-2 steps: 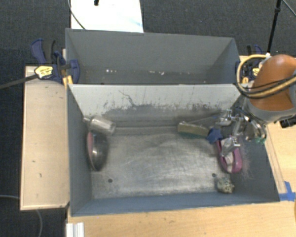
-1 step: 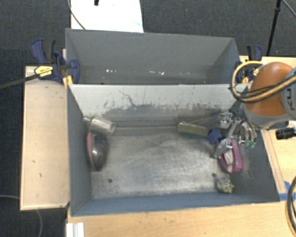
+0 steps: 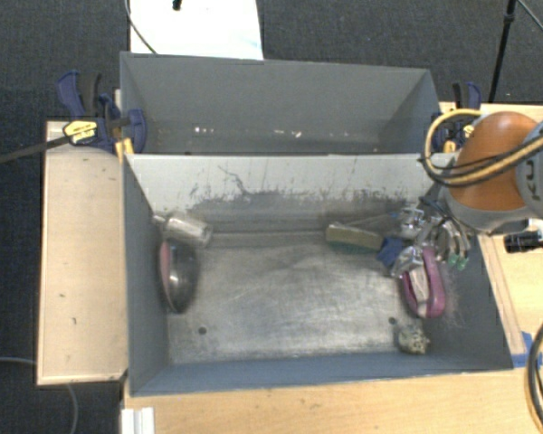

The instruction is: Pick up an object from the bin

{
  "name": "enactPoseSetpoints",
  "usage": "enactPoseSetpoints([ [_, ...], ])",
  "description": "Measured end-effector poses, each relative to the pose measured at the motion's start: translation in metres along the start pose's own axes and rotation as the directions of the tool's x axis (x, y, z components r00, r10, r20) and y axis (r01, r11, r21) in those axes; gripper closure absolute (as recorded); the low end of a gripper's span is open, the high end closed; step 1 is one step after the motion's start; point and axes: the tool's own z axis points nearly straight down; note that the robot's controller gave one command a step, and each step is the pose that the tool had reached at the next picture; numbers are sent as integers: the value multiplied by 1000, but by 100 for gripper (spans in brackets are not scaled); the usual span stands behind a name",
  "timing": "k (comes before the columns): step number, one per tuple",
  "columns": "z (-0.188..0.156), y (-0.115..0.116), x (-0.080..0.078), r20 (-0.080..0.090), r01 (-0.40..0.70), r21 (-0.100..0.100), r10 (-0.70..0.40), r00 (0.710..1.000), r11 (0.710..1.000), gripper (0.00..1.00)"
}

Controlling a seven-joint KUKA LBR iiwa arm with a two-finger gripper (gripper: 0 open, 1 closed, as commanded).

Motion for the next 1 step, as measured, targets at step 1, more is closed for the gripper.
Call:
enactPoseSetpoints([
  [1,-2,22,28,6,-142,5,142,990,990,100],
])
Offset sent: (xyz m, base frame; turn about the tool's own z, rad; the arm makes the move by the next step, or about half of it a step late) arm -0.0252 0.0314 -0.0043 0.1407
